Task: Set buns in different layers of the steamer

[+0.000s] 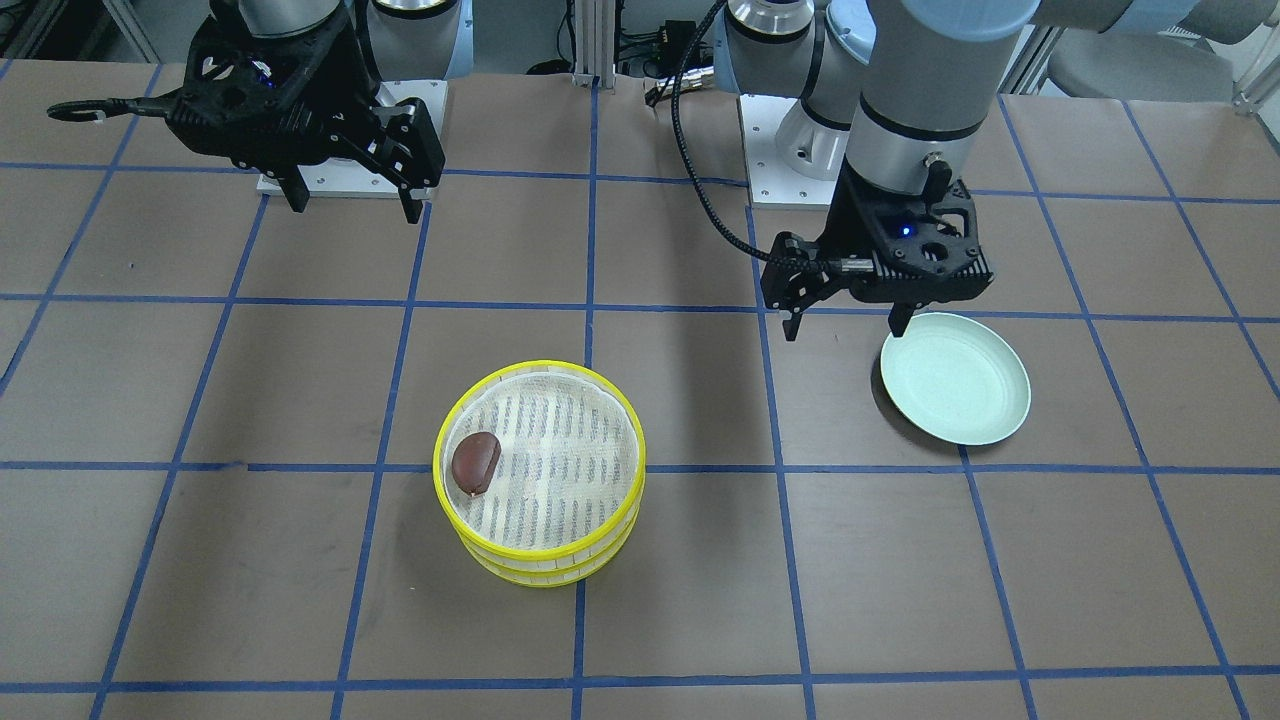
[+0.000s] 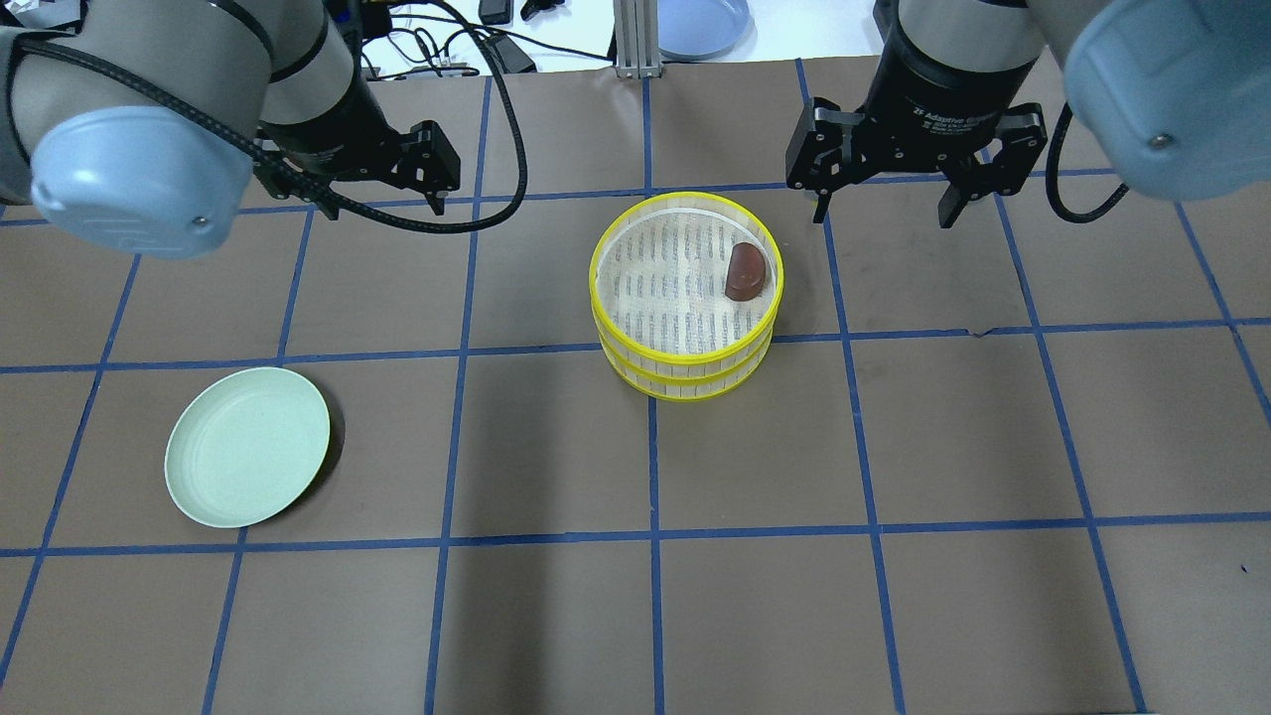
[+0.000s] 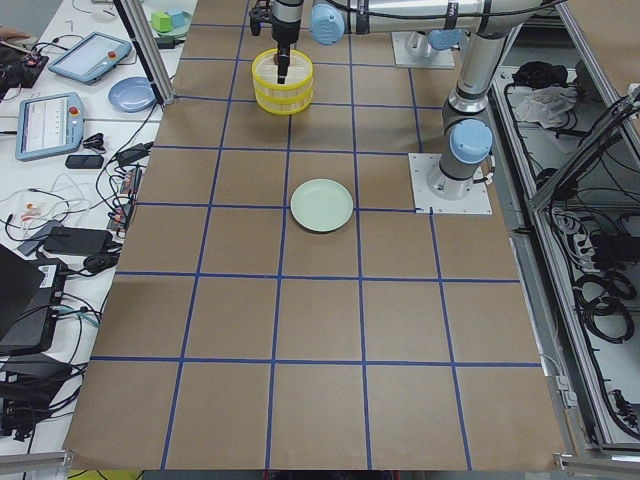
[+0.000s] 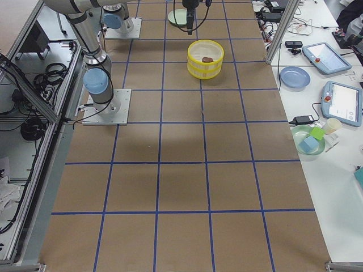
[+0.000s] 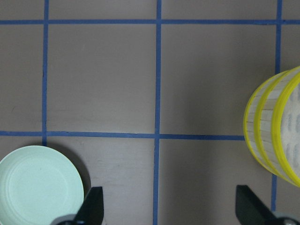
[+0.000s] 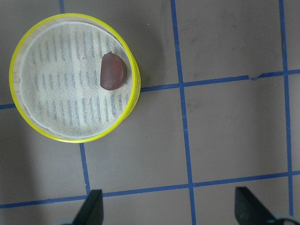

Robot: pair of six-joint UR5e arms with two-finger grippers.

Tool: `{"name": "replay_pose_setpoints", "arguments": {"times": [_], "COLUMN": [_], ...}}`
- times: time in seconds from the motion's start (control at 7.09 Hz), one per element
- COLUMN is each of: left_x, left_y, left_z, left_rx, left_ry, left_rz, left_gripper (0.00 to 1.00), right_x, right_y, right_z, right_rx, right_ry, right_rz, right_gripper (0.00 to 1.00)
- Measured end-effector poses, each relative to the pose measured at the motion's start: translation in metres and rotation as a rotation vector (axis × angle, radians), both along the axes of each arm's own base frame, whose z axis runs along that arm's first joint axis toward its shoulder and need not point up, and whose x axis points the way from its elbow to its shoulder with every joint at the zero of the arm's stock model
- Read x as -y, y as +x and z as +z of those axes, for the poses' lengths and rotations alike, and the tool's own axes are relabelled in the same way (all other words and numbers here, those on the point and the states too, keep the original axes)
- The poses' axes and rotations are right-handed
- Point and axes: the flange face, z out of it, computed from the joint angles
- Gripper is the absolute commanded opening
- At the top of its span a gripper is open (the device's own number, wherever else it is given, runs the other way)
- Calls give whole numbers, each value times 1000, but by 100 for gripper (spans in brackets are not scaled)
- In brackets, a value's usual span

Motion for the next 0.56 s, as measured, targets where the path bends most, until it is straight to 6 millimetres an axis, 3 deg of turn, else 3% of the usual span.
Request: {"name": "replay_pose_setpoints", "arguments": {"times": [0.56], "left_x": [-54], "left_y": [1], "left_z": [37], "left_rx": [-77], "left_ry": [57], "left_rz": [-15], "left_gripper": [100], "right_x": [-1], "right_y": [0], "right_z": [0], "right_rx": [-1], "right_ry": [4], "right_rz": [0], "right_gripper": [100]}}
